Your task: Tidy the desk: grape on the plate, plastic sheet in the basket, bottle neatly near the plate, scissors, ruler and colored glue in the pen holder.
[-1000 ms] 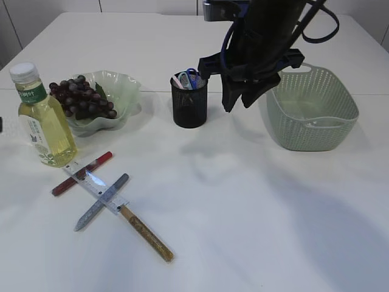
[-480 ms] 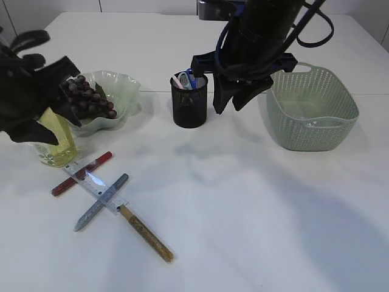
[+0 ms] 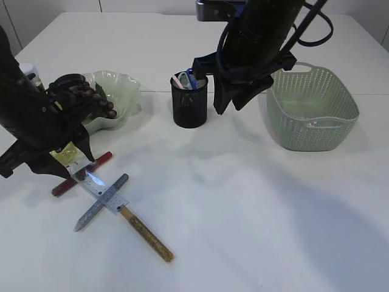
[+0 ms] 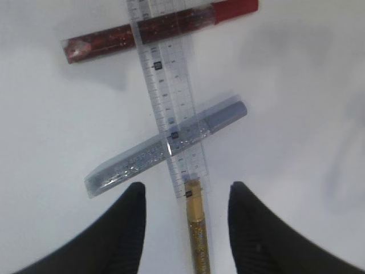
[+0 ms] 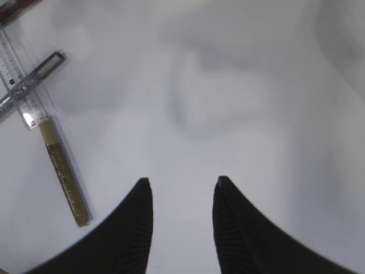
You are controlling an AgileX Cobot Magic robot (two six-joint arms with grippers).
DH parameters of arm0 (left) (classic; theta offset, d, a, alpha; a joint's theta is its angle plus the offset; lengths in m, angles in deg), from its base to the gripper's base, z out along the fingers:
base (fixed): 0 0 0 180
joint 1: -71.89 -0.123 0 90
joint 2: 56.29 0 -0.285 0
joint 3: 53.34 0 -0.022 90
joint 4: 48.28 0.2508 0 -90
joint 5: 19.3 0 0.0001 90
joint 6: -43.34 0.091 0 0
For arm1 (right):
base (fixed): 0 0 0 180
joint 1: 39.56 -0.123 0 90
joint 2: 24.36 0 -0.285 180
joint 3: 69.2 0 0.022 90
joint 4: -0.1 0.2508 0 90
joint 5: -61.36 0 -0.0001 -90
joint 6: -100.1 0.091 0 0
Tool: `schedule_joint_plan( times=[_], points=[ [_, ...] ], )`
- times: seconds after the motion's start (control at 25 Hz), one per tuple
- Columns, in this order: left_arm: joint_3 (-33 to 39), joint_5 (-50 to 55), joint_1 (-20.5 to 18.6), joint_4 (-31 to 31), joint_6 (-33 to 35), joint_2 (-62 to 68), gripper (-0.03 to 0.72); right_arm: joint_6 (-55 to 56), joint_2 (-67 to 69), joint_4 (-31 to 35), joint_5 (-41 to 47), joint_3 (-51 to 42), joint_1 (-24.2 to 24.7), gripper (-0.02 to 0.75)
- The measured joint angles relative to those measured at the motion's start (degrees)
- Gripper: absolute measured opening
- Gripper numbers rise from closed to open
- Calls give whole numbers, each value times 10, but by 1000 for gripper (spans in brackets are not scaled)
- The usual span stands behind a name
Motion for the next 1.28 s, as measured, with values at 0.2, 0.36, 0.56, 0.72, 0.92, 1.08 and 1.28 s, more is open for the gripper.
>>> schedule_joint_plan(
  times=[0.2,0.36,0.56,0.72,0.92,1.08,1.28],
  points=[
    [-1,-24,1,-8,-2,6,349,-19,0,0,0,0,0,293],
    [-1,-26,1,-8,-26,7,349,-24,0,0,0,0,0,293],
    [-1,6,1,10,-95,21,349,-24,0,0,0,0,0,292],
    [-1,19,1,12,-112,41,349,-24,0,0,0,0,0,292],
    [-1,-15,1,12,-114,44,349,-24,0,0,0,0,0,293],
    [-1,-36,1,12,-114,48,351,-24,0,0,0,0,0,293],
    [-1,-50,1,12,-114,63,407,-29,0,0,0,0,0,291]
  ],
)
